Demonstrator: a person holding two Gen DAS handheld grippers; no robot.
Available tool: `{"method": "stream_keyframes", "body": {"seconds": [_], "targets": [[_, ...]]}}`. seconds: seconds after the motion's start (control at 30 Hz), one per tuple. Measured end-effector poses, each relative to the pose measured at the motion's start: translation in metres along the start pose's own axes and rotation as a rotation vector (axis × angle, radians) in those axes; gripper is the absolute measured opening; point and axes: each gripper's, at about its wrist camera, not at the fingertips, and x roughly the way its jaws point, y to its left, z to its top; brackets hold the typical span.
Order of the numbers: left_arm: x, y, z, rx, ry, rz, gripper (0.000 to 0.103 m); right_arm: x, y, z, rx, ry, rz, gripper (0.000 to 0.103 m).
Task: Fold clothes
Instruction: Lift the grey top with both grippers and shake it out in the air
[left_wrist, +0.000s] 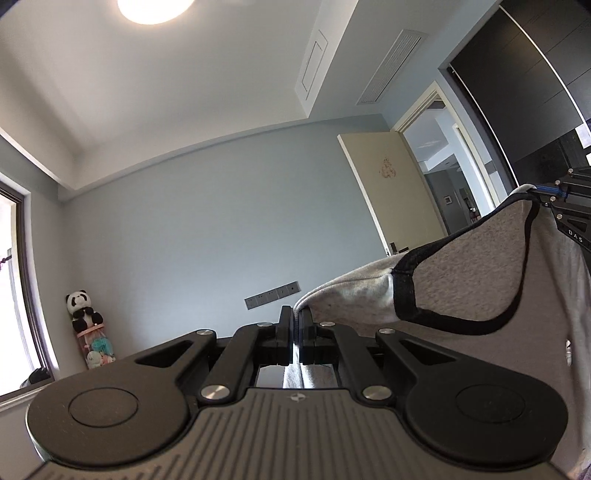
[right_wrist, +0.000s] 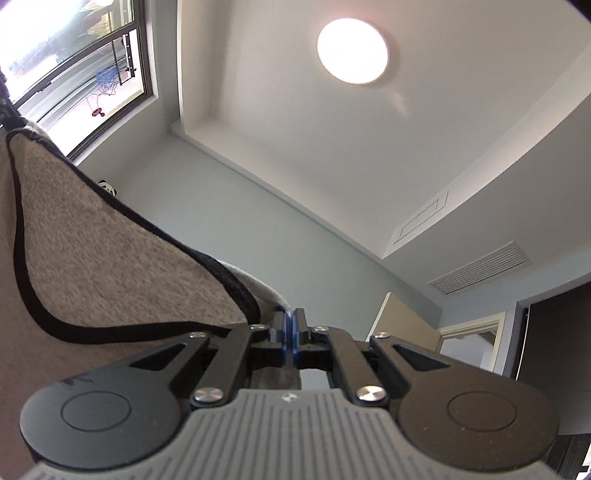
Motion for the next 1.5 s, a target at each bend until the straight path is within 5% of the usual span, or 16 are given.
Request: {"method": "stream_keyframes", "body": {"seconds": [0.33,0.7,1.0,1.27,1.5], "targets": [[0.108,-0.023,-0.058,0.0,0.185,-0.119,0.001,0.041,0.02,-0.082,-0.03,0.187,0.048,0.003],[0.306,-0.065,-0.194,0.028,0.509,-0.183,0.001,0.155,0.093,-0.255,-0.046,0.524,0.179,0.003],[0.465,-0.104,-0.293,0.071,0.746,-0.126,0.001,0.264,0.172,-0.401,-0.001,0.753,0.3,0.003],[0.512,-0.124,-0.392,0.024,0.924,-0.135,0.001,0.303,0.233,-0.505,0.037,0.93,0.397,0.003],[0.536,-0.143,-0.447,-0.01,1.02,-0.129,0.001,0.307,0.271,-0.561,0.111,1.061,0.45,0.003]]}}
